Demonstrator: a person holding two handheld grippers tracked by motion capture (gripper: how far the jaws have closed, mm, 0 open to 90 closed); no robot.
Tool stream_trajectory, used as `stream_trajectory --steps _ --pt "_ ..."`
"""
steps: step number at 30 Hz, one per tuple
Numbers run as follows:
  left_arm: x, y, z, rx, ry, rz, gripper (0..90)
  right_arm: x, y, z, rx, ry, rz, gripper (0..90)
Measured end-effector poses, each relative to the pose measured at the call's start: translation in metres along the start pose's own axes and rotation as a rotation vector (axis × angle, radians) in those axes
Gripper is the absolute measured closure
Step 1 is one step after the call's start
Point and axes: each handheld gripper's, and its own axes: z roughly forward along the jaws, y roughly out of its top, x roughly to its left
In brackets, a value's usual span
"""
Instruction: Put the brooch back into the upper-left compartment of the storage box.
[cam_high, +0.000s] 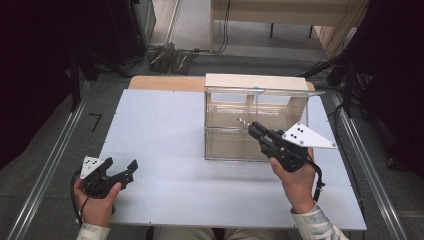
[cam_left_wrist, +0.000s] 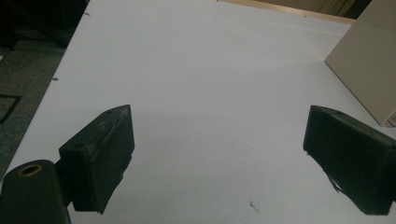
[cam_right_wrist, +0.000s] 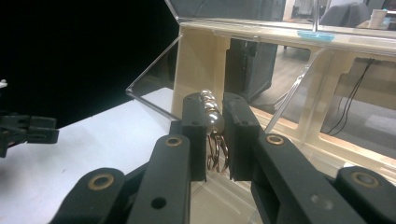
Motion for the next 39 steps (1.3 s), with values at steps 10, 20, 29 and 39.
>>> stream_trajectory --steps 10,20,29,39 --pt "0.000 0.000 0.000 -0.003 0.000 -0.003 9.4 -0.002 0.001 0.014 0.009 -0.007 0.005 77.9" --pt "0.000 0.000 0.000 -0.005 -0.002 -0.004 9.4 -0.003 0.006 0.026 0.011 -0.014 -0.007 77.9" --pt "0.001 0.000 -0.001 -0.006 -0.006 -0.006 9.4 -0.004 0.009 0.037 0.013 -0.026 0.007 77.8" --pt "0.001 0.000 -0.001 -0.005 -0.007 -0.007 9.4 -0.004 0.009 0.042 0.025 -0.020 0.038 68.8"
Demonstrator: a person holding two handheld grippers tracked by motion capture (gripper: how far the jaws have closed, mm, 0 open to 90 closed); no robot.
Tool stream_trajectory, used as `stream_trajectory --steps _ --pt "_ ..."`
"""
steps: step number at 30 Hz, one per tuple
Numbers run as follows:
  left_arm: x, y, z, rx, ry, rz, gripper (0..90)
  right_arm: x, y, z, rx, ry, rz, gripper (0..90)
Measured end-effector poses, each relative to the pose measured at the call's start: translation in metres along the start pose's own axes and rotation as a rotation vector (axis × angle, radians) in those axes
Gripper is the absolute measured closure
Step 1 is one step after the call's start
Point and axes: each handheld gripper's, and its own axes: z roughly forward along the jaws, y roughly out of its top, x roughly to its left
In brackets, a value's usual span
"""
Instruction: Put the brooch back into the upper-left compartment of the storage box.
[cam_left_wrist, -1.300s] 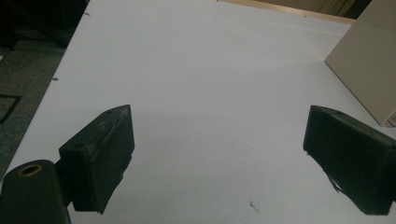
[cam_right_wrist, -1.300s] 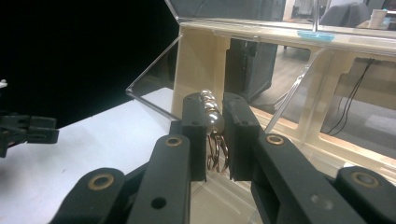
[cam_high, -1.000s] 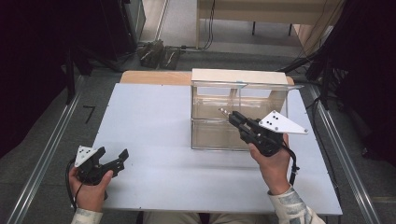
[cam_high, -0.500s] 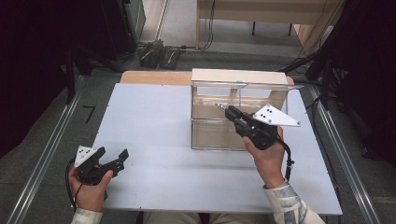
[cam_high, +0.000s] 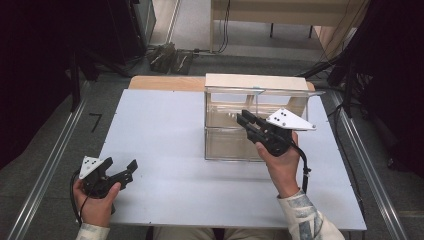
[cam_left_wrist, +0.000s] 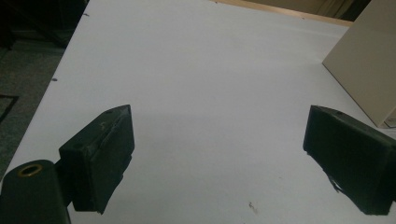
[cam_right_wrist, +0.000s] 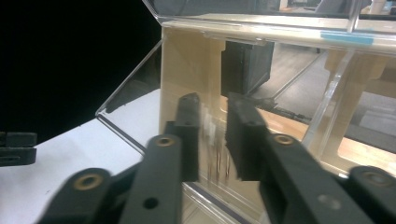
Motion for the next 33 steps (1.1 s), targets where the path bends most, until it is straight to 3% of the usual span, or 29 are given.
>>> stream_trajectory --steps 16,22,33 --pt "-0.001 0.000 0.001 0.004 -0.001 0.003 9.4 0.008 0.002 -0.003 -0.005 0.036 -0.008 31.7" --pt "-0.001 0.000 0.001 0.006 -0.001 0.002 9.4 0.011 0.001 -0.002 0.001 0.029 -0.041 25.1" --pt "-0.001 0.000 0.001 0.007 -0.001 0.003 9.4 0.012 -0.001 -0.007 -0.008 0.030 -0.035 19.7"
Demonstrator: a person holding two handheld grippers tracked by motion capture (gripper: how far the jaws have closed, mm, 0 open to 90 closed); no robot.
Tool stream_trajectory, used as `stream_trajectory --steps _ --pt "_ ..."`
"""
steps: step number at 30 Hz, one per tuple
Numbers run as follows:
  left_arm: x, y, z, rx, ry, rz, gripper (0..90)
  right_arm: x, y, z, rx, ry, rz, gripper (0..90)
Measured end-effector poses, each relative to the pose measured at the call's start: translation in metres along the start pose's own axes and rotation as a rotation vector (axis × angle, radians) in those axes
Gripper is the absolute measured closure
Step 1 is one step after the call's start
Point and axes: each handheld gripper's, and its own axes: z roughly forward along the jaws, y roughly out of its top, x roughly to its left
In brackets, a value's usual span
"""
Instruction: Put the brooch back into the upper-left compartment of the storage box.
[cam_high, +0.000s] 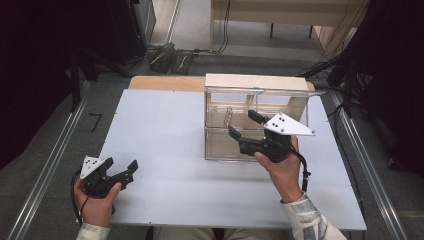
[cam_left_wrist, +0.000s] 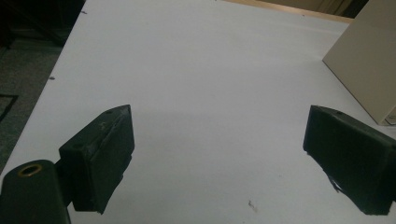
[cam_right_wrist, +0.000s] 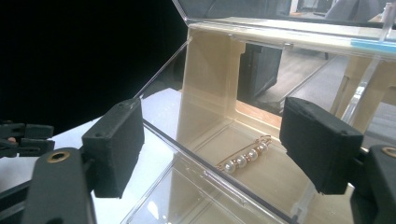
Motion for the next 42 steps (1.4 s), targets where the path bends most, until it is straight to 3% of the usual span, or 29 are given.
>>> stream_trajectory --steps 28,42 --pt "0.000 0.000 -0.001 0.000 0.001 0.003 9.4 0.007 -0.004 -0.032 -0.018 0.000 -0.018 15.9" --pt "-0.001 0.000 -0.001 -0.001 0.001 0.004 9.4 0.005 -0.021 -0.051 -0.026 -0.025 -0.003 15.9"
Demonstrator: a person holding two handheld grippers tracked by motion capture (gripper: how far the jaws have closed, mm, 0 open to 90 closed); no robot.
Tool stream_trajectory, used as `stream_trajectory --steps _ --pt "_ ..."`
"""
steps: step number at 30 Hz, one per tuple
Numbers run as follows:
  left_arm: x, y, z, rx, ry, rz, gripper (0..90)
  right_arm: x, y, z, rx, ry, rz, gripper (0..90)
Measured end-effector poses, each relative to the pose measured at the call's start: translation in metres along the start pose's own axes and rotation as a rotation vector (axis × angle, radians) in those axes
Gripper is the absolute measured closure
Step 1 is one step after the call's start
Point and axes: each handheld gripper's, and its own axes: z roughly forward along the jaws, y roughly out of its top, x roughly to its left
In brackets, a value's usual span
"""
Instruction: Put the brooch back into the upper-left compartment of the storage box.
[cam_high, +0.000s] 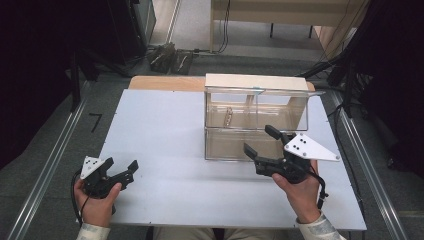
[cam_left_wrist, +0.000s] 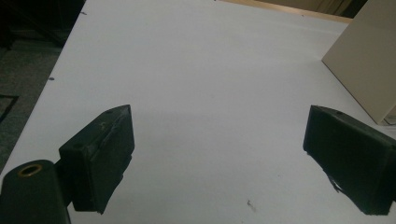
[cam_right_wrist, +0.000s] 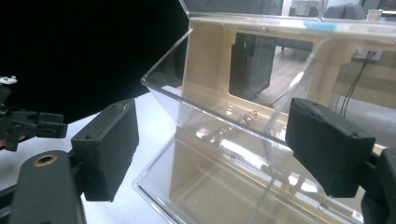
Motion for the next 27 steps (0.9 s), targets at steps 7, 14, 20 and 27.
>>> stream_trajectory --steps 7,14,20,27 --pt "0.000 0.000 0.000 0.001 0.000 0.002 9.4 -0.004 -0.007 -0.006 0.013 -0.017 0.015 15.9" --pt "0.000 0.000 0.000 -0.001 -0.002 0.001 9.4 -0.008 -0.012 -0.011 0.019 -0.030 0.013 15.9" --pt "0.000 0.000 0.000 -0.001 -0.001 0.001 9.4 -0.012 -0.019 -0.014 0.036 -0.048 0.020 15.9" --pt "0.000 0.000 0.000 0.002 0.000 0.005 9.4 -0.020 -0.029 -0.022 0.046 -0.074 0.020 15.8"
